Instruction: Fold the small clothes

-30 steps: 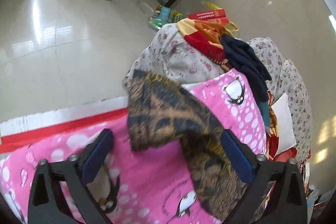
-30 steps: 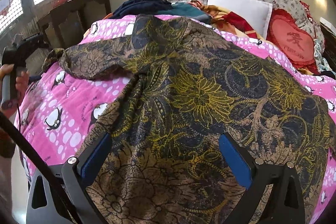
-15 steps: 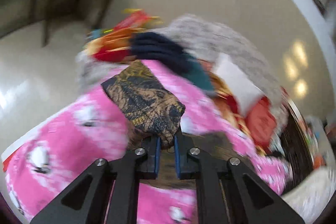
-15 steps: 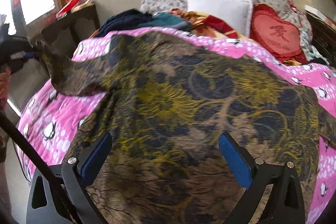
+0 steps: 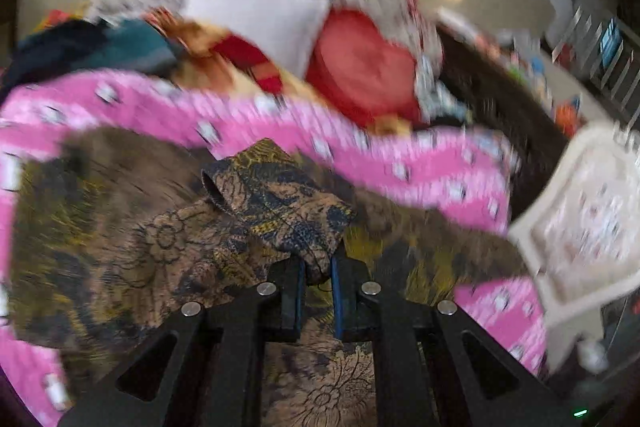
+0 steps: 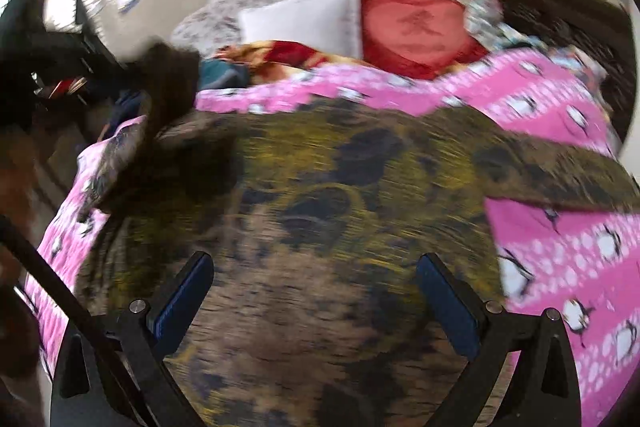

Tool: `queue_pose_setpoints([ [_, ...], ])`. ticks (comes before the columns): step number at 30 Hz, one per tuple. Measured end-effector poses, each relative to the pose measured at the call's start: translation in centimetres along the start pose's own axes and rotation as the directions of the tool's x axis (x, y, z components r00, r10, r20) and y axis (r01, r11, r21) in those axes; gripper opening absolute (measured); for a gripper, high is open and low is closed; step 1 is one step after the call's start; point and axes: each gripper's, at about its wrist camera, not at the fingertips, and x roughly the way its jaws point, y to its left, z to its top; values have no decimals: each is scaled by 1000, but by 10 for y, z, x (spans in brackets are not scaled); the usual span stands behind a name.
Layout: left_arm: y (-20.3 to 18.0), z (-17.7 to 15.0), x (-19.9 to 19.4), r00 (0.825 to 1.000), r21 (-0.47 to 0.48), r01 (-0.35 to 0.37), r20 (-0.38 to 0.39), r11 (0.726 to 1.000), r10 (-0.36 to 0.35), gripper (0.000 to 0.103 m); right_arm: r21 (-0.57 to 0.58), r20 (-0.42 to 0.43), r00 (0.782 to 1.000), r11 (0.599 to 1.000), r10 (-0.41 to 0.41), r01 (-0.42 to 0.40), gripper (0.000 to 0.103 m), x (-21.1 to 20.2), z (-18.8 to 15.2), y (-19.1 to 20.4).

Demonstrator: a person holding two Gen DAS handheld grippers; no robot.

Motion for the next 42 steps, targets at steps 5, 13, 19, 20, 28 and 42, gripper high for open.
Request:
queue_pose_setpoints([
  [5, -5, -19, 22, 993, 55, 33, -115, 998, -26, 26, 37, -3, 1000, 999, -28, 28, 103, -2, 4, -25],
  [13, 40, -4, -103, 989, 133, -92, 131, 987, 75, 83, -6, 30, 999, 999, 38, -37, 103, 14, 38, -11],
  [19, 112, -3, -127, 974, 15, -198, 119, 980, 195, 83, -76, 69, 997, 996, 44, -39, 103, 32, 69, 23],
  [20, 125, -4, -128, 971, -11, -210, 112, 978, 209, 83, -106, 70, 996, 994, 49, -42, 103, 35, 73, 34],
  [28, 169, -12, -132, 967, -128, -228, 83, 965, 240, 83, -334, 23, 998, 940, -60, 65, 35, 108, 80, 94],
  [42, 148, -4, -90, 949, -73, -302, 78, 951, 307, 83, 27, 121, 983, 990, -140, 138, 7, 55, 113, -56],
])
